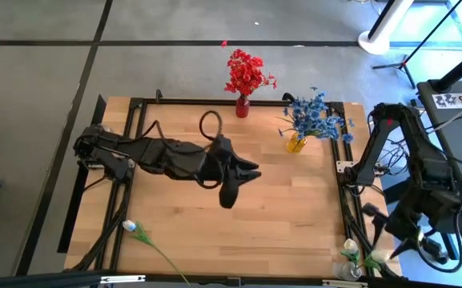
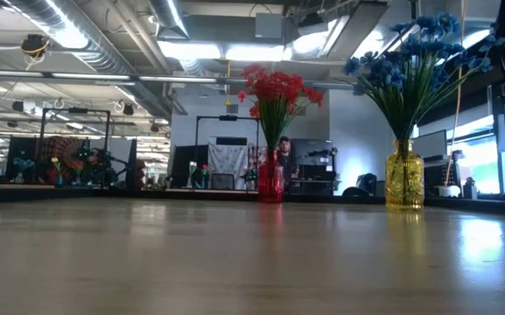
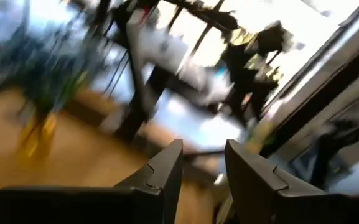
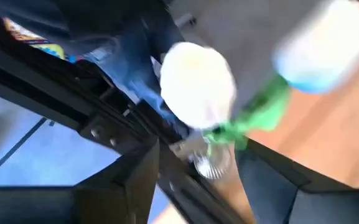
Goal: Sort flowers into vase by color
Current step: Put the top white tulip into the transparent vase, then put the white tulip into the transparent vase
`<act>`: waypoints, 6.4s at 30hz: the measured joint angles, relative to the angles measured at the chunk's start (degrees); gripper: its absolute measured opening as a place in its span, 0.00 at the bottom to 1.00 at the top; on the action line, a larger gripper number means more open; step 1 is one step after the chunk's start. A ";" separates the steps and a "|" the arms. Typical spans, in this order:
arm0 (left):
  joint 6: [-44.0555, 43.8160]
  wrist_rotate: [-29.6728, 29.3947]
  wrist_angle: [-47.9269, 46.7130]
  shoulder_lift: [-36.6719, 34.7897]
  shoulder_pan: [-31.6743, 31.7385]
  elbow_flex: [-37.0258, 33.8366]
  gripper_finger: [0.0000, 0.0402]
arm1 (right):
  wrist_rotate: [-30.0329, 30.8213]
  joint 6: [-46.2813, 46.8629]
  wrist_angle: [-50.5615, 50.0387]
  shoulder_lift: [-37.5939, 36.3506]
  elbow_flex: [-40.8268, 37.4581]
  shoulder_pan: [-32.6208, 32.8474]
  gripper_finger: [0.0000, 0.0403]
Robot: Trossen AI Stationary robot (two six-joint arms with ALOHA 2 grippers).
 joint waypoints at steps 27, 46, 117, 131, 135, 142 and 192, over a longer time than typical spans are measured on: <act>-107.90 34.69 -39.59 4.66 -20.76 -32.06 0.28 | 14.61 15.01 -25.51 -9.77 7.30 0.00 0.53; -110.65 48.18 -24.85 -6.12 -23.87 -60.09 0.39 | 15.51 19.25 -24.15 -7.74 7.30 0.00 0.53; 18.20 6.09 37.08 16.35 5.24 -4.44 0.01 | 20.75 -7.96 11.63 3.26 4.70 -47.46 0.53; 16.13 6.11 33.92 15.08 5.53 -4.44 0.15 | 13.92 -10.51 15.80 5.64 4.70 -53.42 0.11; 12.99 10.41 28.19 11.90 5.60 -4.44 0.22 | 13.83 -10.66 16.14 5.23 4.70 -53.34 0.04; 6.34 17.70 11.48 3.37 4.35 -4.37 0.26 | 11.01 -14.14 16.32 -0.40 4.98 -53.27 0.02; 2.69 -0.42 10.47 -0.39 4.48 -4.42 0.26 | 13.39 -26.19 59.96 -9.84 -25.81 -0.20 0.00</act>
